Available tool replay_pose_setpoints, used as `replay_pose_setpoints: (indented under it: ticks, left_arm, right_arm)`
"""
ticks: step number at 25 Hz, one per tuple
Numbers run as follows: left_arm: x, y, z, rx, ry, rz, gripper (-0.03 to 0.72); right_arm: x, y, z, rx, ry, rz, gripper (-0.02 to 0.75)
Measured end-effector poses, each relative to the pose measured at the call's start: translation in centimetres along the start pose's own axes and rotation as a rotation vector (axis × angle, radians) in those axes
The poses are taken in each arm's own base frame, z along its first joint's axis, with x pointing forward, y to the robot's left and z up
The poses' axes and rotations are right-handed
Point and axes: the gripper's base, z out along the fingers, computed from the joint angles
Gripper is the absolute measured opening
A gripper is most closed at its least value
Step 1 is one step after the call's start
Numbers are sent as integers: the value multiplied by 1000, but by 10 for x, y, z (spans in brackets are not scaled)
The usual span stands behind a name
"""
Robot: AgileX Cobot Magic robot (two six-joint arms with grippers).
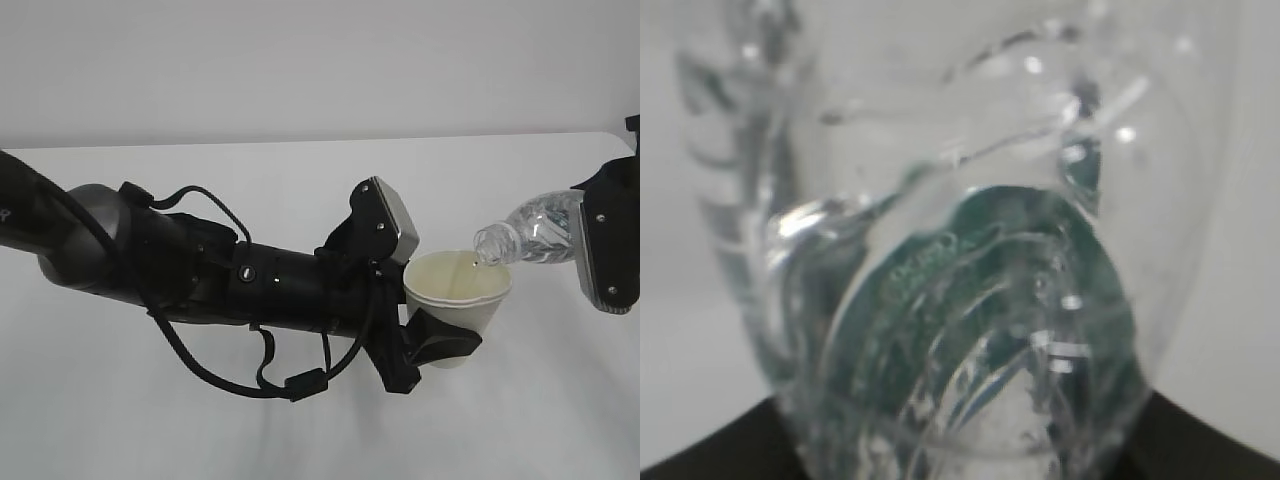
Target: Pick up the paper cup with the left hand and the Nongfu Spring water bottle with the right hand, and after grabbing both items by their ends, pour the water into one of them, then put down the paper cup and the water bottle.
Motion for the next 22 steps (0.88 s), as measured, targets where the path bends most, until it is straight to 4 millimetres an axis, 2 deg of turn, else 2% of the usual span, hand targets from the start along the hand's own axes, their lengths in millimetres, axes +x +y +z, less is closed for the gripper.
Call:
replay_pose_setpoints:
  ticks: [22]
  left_arm:
    - [0, 0, 0, 0, 0, 0, 417]
  right_arm:
    - [0, 0, 0, 0, 0, 1, 368]
